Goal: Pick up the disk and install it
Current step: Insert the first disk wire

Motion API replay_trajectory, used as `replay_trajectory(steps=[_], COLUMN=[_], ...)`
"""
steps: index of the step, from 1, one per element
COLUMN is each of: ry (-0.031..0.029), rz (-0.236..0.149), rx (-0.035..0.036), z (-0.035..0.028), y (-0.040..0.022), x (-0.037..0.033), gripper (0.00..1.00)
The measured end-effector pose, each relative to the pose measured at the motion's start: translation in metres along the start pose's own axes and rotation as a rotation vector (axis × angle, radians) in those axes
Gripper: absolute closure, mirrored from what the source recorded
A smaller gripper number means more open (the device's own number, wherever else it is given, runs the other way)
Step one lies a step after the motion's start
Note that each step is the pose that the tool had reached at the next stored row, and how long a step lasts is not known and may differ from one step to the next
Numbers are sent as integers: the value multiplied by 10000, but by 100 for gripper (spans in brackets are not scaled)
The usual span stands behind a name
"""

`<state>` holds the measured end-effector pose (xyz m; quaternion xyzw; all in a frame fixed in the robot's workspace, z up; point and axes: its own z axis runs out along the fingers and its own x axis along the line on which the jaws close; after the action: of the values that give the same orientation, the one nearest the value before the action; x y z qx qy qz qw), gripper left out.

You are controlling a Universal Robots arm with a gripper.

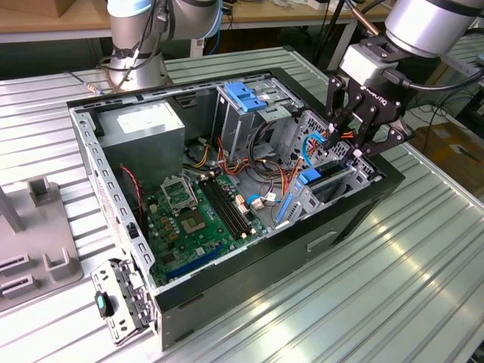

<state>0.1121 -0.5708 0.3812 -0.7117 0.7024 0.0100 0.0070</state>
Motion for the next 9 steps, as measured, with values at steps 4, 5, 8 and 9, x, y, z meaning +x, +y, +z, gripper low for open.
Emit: replay_trajectory(steps=[4,5,8,9], ry=[3,1,1,1], rz=[-1,0,1,0], rx=[0,0,0,0], z=[-3,-2,-1,-1], y=[-16,-25,-39,-44], x=[0,-1,-13,-19], gripper=[57,57,57,57])
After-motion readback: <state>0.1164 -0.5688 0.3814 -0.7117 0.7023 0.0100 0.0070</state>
